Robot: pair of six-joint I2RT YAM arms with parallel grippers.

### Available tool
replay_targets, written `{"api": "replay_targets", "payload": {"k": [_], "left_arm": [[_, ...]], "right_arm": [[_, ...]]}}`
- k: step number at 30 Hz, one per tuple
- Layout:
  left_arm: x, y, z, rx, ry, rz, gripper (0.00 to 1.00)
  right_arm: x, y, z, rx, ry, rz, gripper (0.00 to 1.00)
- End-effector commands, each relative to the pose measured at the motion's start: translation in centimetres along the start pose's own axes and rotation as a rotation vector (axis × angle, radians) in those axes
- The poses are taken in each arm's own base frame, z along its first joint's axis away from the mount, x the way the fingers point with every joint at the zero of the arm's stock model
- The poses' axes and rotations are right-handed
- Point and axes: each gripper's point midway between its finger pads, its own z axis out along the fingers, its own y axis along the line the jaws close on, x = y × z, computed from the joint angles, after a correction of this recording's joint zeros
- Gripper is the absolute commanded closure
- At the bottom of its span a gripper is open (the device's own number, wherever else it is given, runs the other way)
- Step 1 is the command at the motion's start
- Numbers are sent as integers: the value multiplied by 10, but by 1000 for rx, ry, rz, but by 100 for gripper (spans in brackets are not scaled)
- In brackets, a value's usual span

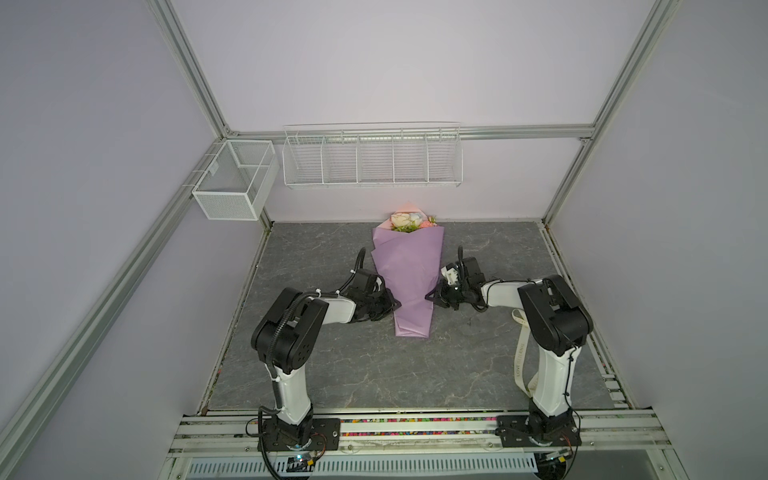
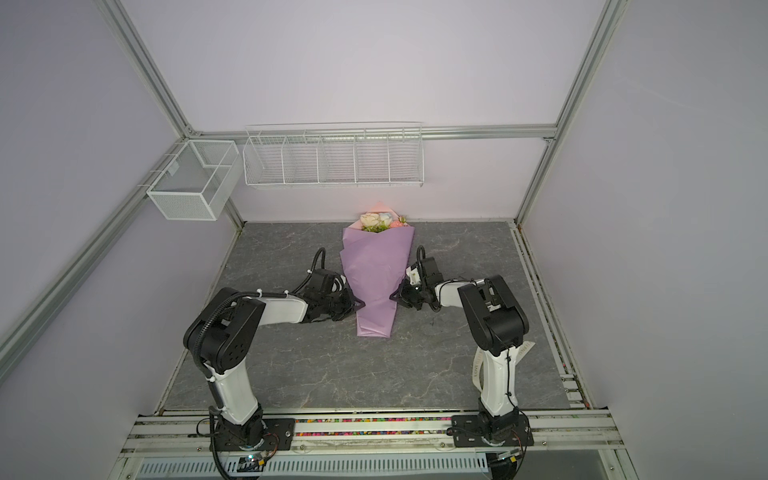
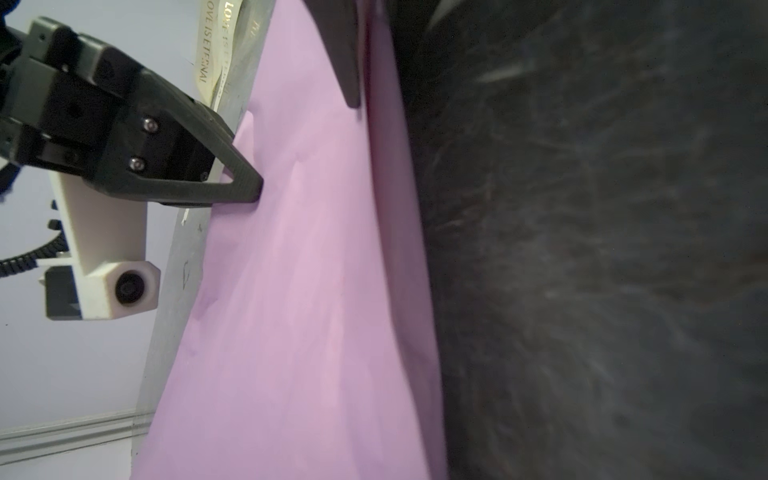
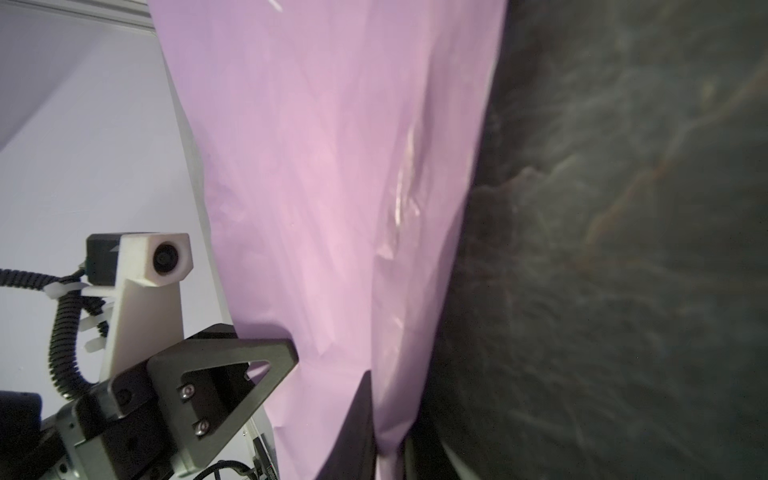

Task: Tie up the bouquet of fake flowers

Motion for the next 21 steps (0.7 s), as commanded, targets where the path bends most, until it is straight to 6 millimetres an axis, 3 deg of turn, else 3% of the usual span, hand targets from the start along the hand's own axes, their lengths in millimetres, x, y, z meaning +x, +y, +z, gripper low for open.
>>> {"api": "replay_targets", "payload": {"k": [1,8,12,17,21], "left_arm": [[0,33,9,-106,22,-48,88],[-22,30,9,-132,7,-34,88],[-24,27,5,-123,6,-33,86],[-17,18,-13,-100,-10,-15,67],[-13,11,-33,-87,-42,1,51]], "right_arm": [[6,-35,11,97,35,64,87],[-8,-29,17,79,19,74,85],[-13,-23,10,64,14,71,80],[-13,-2,-36,78,-56,1,62],[0,-18,-87,230,-125,-37,55]]}}
